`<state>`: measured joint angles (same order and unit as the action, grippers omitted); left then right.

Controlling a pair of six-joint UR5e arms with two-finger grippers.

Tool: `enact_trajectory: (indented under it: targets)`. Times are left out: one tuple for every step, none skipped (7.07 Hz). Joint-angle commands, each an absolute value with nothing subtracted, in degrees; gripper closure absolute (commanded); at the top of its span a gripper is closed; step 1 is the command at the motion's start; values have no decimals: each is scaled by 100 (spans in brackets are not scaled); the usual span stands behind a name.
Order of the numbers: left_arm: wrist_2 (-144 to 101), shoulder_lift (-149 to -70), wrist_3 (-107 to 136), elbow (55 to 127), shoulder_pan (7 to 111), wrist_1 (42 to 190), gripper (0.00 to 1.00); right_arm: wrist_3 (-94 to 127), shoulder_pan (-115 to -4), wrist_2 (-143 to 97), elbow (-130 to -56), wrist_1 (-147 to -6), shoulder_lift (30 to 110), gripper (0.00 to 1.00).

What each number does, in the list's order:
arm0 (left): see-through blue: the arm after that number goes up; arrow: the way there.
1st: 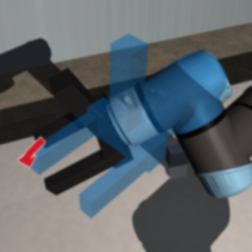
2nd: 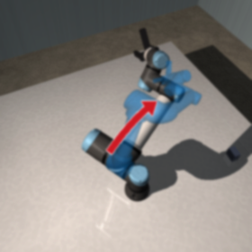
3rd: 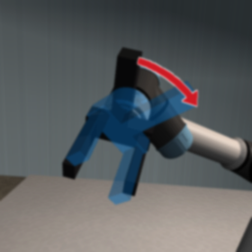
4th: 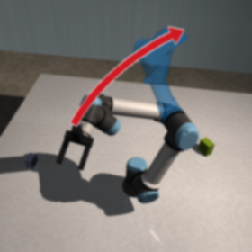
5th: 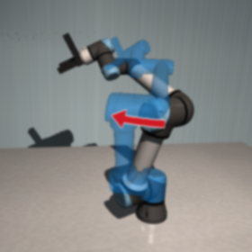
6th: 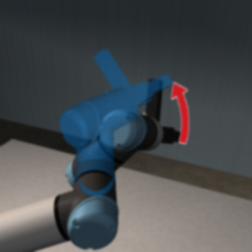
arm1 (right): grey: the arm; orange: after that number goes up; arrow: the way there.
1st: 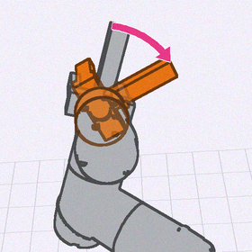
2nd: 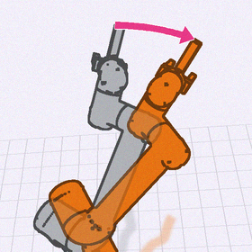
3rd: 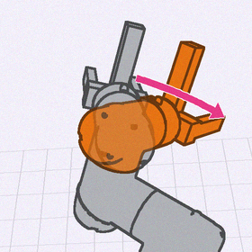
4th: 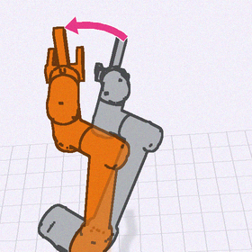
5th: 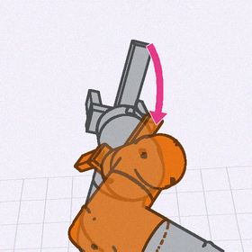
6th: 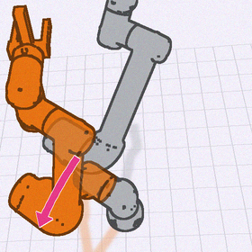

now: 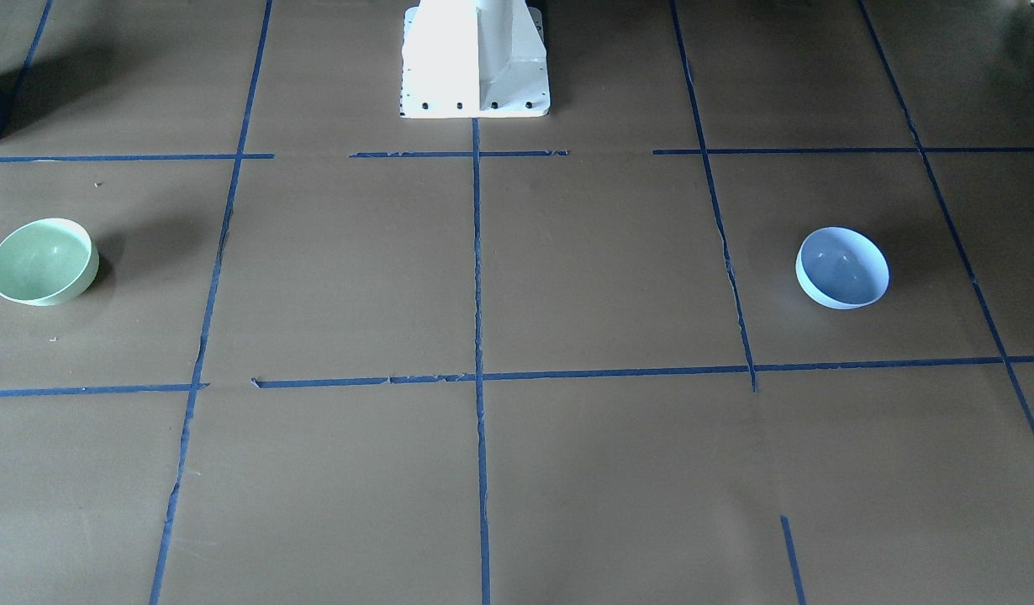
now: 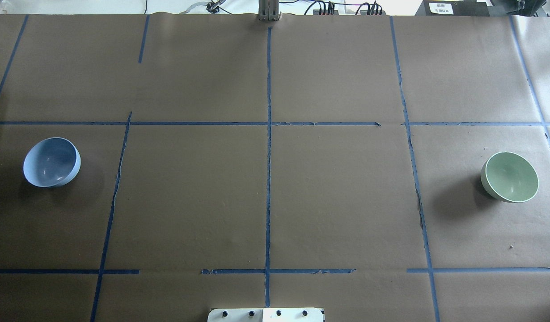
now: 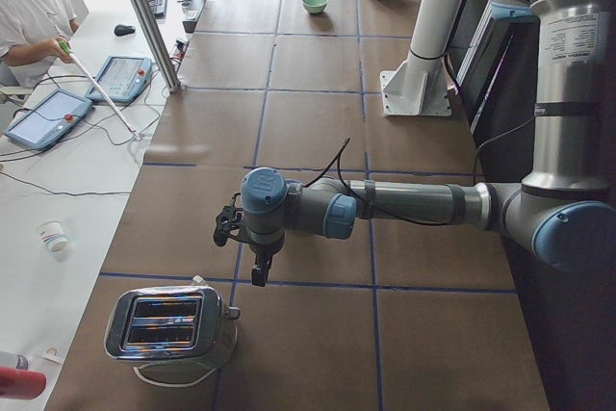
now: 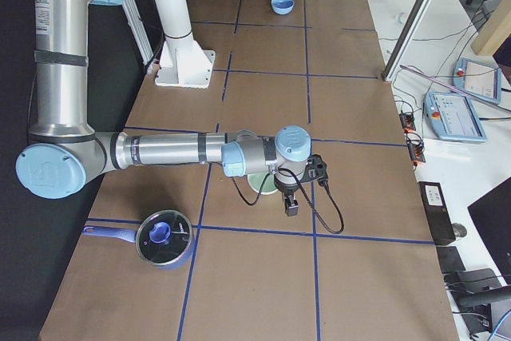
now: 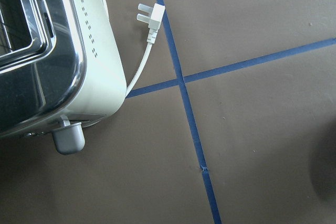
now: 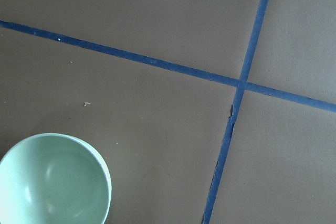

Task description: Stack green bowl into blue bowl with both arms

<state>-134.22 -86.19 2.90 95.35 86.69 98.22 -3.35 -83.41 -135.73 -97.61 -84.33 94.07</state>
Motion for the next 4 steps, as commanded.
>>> enact_trajectory:
  targets:
    - [-13526, -8613, 1286, 9545, 7767, 9948, 0, -334, -8253, -13605, -9765, -8385, 9404, 0]
    - [-13526, -8622, 1997, 9475, 7361, 10419, 0, -317, -8218, -13692, -9756, -8280, 9413, 0]
    - [-13535, -8639, 2900, 9466, 7035, 10963, 0, -316, -8192, -13685, -9756, -8271, 9413, 0]
    - [-13509, -8735, 3623, 9396, 6579, 11412, 0, -325, -8131, -13685, -9756, -8262, 9413, 0]
